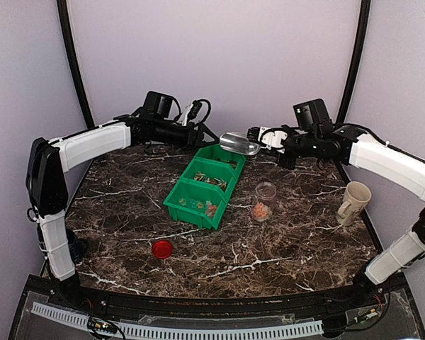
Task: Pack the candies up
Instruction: Pass from the right arm to the left, then pass from the left arm to the right, then adjust the fake candies in the storage box.
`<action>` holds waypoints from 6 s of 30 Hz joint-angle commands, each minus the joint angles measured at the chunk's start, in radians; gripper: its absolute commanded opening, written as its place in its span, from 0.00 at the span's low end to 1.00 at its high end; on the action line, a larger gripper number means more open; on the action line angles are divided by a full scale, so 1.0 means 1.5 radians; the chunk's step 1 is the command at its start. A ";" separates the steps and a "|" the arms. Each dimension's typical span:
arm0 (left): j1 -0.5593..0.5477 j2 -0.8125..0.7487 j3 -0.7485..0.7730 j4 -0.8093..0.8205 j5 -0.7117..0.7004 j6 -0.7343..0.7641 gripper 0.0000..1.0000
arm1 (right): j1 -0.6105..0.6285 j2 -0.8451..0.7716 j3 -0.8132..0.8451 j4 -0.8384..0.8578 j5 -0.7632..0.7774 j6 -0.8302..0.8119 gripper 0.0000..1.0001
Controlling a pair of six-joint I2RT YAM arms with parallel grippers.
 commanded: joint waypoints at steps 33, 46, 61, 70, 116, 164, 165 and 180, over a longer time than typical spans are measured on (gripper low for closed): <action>0.010 0.042 -0.013 0.118 0.151 -0.062 0.47 | 0.035 0.005 -0.047 0.178 -0.033 0.021 0.00; 0.012 0.030 -0.046 0.163 0.172 -0.088 0.00 | 0.033 -0.041 -0.127 0.267 -0.033 0.028 0.02; 0.021 0.004 -0.120 0.292 0.226 -0.148 0.00 | -0.016 -0.066 -0.163 0.327 -0.131 0.086 0.31; 0.022 0.002 -0.121 0.301 0.235 -0.161 0.00 | -0.019 -0.050 -0.145 0.267 -0.181 0.053 0.46; 0.017 0.026 -0.116 0.303 0.281 -0.188 0.00 | -0.006 0.007 -0.116 0.297 -0.232 0.064 0.00; 0.078 0.181 0.139 -0.234 -0.198 0.136 0.62 | 0.033 0.299 0.350 -0.232 0.017 0.140 0.00; 0.078 0.189 0.147 -0.238 -0.204 0.137 0.62 | 0.035 0.304 0.353 -0.236 0.025 0.139 0.00; 0.071 0.284 0.232 -0.274 -0.222 0.141 0.53 | 0.040 0.327 0.360 -0.245 0.098 0.161 0.00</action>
